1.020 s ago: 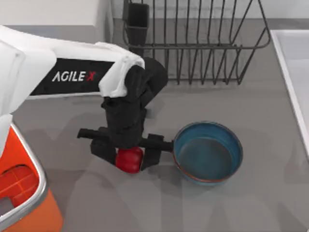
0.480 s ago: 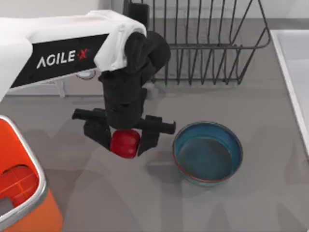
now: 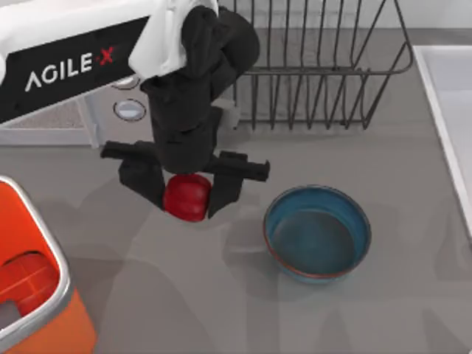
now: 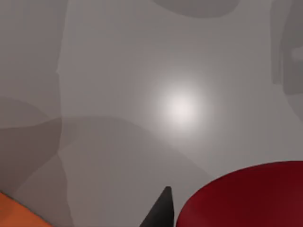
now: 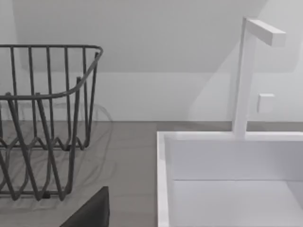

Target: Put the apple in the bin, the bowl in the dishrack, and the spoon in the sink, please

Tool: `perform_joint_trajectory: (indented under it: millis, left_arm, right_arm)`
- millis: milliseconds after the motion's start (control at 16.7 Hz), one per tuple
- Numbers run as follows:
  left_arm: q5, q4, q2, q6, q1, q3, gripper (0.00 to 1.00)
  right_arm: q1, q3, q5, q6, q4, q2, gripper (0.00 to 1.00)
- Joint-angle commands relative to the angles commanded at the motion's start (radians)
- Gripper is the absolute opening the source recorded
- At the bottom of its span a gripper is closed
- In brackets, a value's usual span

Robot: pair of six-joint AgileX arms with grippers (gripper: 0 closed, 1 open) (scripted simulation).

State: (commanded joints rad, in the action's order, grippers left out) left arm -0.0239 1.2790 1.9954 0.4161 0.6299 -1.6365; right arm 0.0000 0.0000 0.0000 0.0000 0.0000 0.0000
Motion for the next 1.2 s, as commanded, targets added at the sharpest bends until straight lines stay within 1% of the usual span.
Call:
perform_joint_trajectory:
  millis: [180,360,600,1020,1200]
  left_arm:
    - [0.003,0.007,-0.018,0.033,-0.013,0.013,0.00]
    - [0.014,0.020,-0.094,0.154,-0.063,0.068,0.00]
    - [0.037,0.040,-0.261,0.421,-0.172,0.188,0.00]
    - [0.083,0.074,-0.618,0.953,-0.397,0.452,0.00]
    - [0.098,0.082,-0.744,1.122,-0.473,0.541,0.00]
  right_arm:
    - [0.000,0.000,0.000,0.000,0.000,0.000,1.00]
    - [0.000,0.000,0.000,0.000,0.000,0.000,1.00]
    - [0.000,0.000,0.000,0.000,0.000,0.000,1.00]
    - [0.000,0.000,0.000,0.000,0.000,0.000,1.00]
    - [0.000,0.000,0.000,0.000,0.000,0.000,1.00]
